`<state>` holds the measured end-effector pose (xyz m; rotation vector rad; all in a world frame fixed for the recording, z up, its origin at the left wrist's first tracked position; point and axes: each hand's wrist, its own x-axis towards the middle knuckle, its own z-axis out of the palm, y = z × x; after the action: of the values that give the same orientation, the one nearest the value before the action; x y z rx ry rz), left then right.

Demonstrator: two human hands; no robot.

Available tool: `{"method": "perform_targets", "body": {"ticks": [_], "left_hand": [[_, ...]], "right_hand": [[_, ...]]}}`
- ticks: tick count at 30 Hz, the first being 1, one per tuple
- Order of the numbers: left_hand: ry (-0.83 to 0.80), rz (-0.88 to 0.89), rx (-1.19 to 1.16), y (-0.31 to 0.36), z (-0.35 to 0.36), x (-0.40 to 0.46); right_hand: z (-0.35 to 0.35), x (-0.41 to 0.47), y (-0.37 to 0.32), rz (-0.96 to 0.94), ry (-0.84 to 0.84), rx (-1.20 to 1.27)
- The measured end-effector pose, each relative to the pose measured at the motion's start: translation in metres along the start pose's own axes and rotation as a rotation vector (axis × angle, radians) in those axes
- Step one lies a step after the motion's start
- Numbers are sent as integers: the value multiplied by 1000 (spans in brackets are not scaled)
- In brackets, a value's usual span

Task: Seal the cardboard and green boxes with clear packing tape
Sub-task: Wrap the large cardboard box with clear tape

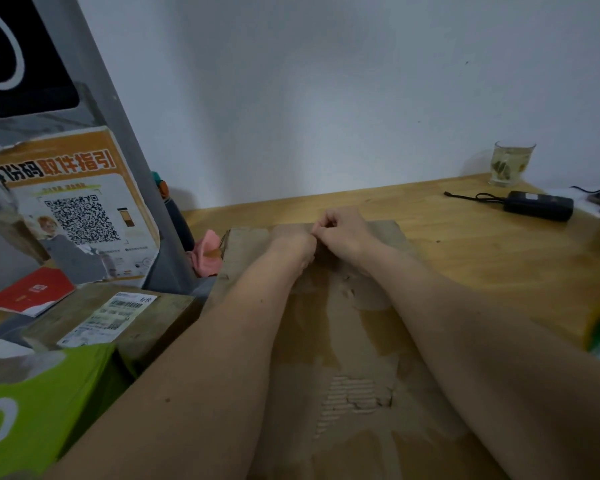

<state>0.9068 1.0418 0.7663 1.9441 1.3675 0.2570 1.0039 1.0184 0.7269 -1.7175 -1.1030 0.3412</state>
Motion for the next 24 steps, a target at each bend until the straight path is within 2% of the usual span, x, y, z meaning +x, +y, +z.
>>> {"method": "perform_targets", "body": {"ticks": [2, 4, 7, 12, 14, 17, 20, 24], "left_hand": [[63, -33, -21, -2, 3, 1], [137, 27, -40, -3, 3, 2], [285, 48, 76, -7, 4, 3], [502, 79, 96, -18, -5, 8], [479, 85, 153, -22, -10, 10], [355, 133, 192, -25, -9, 9], [256, 245, -107, -22, -5, 1], [328, 333, -380, -18, -17, -24]], "right_hand": [[0, 0, 0, -5, 8, -11], [0, 0, 0, -4, 19, -13], [-1, 1, 0, 18, 16, 1], [-3, 1, 0, 66, 18, 82], [-5, 0, -1, 75, 4, 89], [-6, -4, -4, 49, -20, 48], [-11, -9, -12, 50, -78, 4], [-41, -26, -29, 126, -183, 100]]}}
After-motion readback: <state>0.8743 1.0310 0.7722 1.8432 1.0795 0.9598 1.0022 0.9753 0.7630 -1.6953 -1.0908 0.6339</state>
